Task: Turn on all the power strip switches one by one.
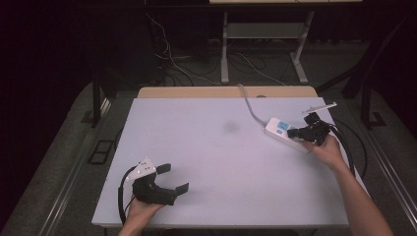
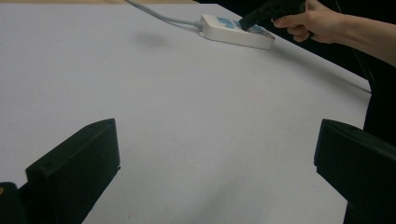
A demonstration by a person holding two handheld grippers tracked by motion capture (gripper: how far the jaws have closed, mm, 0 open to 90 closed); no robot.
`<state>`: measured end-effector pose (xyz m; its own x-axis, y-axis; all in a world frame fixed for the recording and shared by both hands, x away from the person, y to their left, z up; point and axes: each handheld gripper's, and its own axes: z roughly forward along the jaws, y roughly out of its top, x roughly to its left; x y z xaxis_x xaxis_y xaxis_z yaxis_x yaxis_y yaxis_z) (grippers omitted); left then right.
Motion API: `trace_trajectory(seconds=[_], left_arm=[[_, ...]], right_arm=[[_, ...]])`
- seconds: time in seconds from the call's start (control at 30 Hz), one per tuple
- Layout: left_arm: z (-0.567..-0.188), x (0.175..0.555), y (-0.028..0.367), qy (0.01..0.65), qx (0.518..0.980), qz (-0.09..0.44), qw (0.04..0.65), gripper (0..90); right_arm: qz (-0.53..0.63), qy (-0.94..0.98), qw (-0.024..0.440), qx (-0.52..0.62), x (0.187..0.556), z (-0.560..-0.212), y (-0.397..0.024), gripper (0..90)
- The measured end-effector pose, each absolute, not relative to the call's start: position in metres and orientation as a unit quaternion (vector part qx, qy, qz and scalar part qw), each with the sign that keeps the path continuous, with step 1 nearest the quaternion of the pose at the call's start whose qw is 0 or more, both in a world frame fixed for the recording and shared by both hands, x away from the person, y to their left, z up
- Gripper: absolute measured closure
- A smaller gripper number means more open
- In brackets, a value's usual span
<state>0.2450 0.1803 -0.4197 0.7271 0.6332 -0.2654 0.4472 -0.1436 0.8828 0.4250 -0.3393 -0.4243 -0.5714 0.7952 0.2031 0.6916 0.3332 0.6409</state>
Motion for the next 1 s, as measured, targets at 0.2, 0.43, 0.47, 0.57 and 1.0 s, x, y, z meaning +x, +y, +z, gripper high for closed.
trace_trajectory(seconds=[0.2, 0.43, 0.47, 0.57, 1.0], left_arm=[[-0.419, 0.245, 0.18, 0.358, 0.751, 0.084, 0.549, 0.0], [-0.419, 0.245, 0.181, 0.359, 0.748, 0.083, 0.551, 0.0], [-0.419, 0.245, 0.181, 0.359, 0.749, 0.083, 0.551, 0.0], [-0.419, 0.245, 0.181, 0.359, 0.748, 0.083, 0.552, 0.0], [-0.419, 0.245, 0.181, 0.359, 0.748, 0.082, 0.553, 0.0]], right_arm=[[0.349, 0.812, 0.064, 0.464, 0.428, -0.421, -0.339, 90.0], [0.337, 0.818, 0.063, 0.462, 0.429, -0.415, -0.337, 90.0], [0.336, 0.818, 0.063, 0.462, 0.429, -0.413, -0.337, 90.0], [0.337, 0.821, 0.066, 0.457, 0.43, -0.405, -0.337, 90.0], [0.332, 0.828, 0.071, 0.446, 0.438, -0.385, -0.327, 90.0]])
